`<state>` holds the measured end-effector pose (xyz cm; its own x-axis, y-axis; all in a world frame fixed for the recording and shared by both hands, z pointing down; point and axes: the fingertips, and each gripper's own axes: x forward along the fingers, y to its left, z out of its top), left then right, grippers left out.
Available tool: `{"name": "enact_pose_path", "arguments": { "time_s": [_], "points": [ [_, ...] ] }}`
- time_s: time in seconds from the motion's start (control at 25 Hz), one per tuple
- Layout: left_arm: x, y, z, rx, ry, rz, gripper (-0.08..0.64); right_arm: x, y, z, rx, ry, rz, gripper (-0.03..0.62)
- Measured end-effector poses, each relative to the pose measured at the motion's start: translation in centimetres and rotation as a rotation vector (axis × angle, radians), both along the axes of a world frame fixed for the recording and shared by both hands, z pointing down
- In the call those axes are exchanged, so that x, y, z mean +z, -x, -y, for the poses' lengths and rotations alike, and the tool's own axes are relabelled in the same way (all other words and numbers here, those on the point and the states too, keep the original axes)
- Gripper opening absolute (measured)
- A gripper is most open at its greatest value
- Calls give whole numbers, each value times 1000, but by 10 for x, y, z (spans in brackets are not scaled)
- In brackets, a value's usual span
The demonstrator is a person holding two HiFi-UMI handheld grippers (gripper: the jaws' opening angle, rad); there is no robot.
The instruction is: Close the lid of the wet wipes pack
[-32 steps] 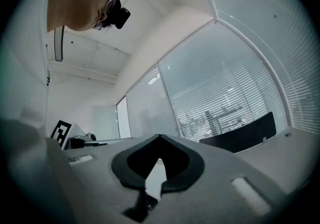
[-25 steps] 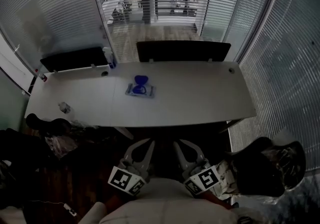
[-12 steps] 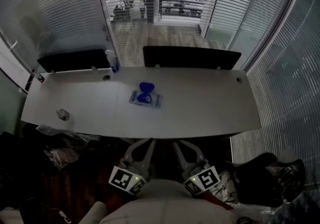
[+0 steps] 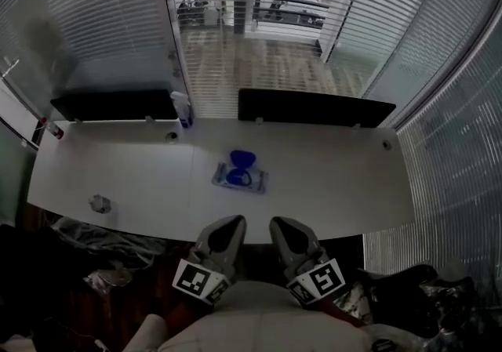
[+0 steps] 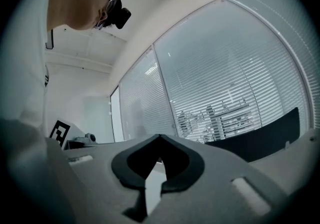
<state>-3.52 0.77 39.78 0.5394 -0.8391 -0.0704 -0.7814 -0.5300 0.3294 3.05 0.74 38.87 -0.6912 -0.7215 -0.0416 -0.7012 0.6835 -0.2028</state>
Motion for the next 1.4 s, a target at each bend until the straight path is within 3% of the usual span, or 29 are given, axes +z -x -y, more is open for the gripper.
{"name": "enact_pose_path", "arguments": {
  "time_s": [0.4, 0.76, 1.4],
  "points": [
    [6, 45, 70, 31, 1, -12, 3, 5, 52, 66, 1, -2, -74, -2],
    [9, 60, 93, 17, 13, 7, 3, 5, 61, 94, 7, -24, -85, -2],
    [2, -17, 125, 26, 10, 34, 3, 10, -10, 127, 30, -19, -47, -2]
  ]
}}
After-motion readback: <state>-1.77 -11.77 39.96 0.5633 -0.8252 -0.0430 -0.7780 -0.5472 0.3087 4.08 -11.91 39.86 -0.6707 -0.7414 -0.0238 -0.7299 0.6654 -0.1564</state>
